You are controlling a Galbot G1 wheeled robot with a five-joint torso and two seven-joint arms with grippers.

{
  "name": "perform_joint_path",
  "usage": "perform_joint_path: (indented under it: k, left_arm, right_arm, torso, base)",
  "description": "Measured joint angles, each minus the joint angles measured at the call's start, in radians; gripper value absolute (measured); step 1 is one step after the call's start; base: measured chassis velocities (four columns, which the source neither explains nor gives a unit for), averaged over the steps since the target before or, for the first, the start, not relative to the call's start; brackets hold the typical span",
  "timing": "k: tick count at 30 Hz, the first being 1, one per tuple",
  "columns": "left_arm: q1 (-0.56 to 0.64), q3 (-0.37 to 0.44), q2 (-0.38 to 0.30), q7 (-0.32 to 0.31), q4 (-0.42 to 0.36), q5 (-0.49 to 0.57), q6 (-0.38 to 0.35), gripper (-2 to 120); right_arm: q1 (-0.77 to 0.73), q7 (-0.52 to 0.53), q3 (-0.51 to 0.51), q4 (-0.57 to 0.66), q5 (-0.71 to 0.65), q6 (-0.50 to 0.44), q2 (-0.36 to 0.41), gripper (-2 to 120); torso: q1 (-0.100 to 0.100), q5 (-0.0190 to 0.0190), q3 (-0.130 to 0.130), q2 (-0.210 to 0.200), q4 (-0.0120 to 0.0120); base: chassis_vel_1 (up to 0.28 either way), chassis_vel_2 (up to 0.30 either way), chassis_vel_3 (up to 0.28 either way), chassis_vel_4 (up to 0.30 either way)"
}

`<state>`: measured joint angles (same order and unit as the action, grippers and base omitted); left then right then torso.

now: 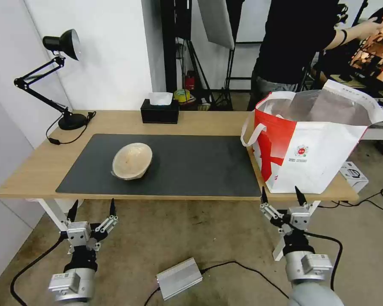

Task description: Pick up the trash from the table and place it into the takeout bag.

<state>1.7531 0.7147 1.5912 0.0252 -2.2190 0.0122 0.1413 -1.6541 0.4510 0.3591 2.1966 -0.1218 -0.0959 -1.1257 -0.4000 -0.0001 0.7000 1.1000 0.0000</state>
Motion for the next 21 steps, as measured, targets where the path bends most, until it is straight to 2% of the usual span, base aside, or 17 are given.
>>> perform_joint_path:
  k: [21]
  left_arm:
    - [0.002, 0.001, -0.005, 0.000, 0.001, 0.003, 0.002, 100]
  right_arm:
    - [0.001, 0.015, -0.009, -0.044, 0.014, -0.014, 0.004, 92]
  torso:
    - [0.000, 0.0001, 0.000, 0.000, 0.0000]
  base:
    - [0.000, 0.000, 0.000, 0.000]
